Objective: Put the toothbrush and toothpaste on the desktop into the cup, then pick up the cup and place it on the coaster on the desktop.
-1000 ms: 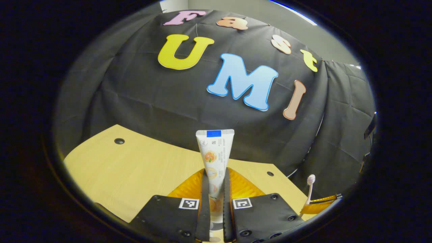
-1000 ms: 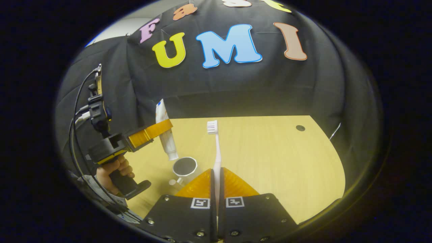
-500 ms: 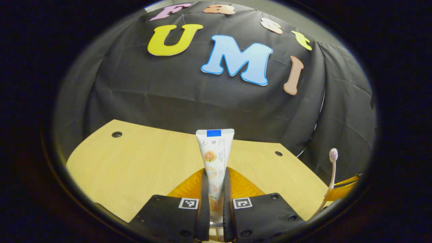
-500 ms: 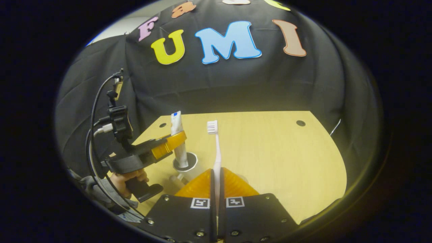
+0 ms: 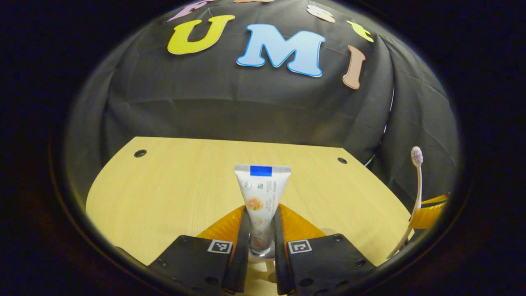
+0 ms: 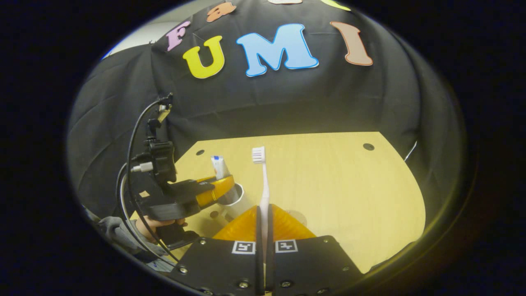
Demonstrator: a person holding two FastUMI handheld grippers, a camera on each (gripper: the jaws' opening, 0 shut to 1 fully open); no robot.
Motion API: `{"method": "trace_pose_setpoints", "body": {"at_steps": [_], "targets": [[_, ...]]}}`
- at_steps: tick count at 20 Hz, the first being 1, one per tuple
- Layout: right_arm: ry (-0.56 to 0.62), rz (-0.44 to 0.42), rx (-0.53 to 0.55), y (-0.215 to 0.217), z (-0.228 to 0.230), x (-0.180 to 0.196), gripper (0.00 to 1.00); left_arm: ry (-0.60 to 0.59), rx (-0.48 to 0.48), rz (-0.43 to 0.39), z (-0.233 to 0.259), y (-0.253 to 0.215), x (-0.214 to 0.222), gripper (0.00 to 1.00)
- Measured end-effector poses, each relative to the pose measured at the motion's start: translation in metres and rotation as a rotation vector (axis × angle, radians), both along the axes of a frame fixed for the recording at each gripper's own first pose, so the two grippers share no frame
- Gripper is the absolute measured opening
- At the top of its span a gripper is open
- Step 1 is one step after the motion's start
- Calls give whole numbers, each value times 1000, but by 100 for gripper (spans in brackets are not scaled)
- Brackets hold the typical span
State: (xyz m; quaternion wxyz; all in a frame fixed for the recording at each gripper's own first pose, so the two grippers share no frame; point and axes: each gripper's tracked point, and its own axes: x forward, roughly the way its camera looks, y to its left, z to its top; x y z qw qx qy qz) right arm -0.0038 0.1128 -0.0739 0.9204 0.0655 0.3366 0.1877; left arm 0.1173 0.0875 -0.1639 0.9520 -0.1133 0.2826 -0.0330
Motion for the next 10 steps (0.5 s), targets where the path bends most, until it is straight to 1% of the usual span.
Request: {"method": "trace_pose_setpoints", "body": {"at_steps": [1, 2, 3, 6, 7, 8, 9, 10], "targets": [[-1, 0, 0, 0, 0, 1, 3, 13, 1, -2, -3, -1, -3, 36], [-3, 0, 0, 1, -1, 1, 3, 12, 6, -4, -3, 1, -5, 36], [-4, 1, 2, 1, 0, 1, 3, 5, 6, -6, -1, 0, -6, 45], [-11, 1, 11, 3, -1, 1, 3, 5, -4, -4, 1, 2, -13, 49], [-14, 1, 20, 4, 0, 3, 3, 4, -7, 0, 2, 4, -17, 56], [-15, 0, 29, 6, 1, 5, 3, 1, -14, -2, 5, 3, -20, 58], [-19, 0, 39, 8, 3, 9, 3, -4, -16, -2, 8, 1, -22, 72], [-25, 0, 47, 13, -2, 18, 3, -3, -12, -3, 10, 2, -24, 77]]}}
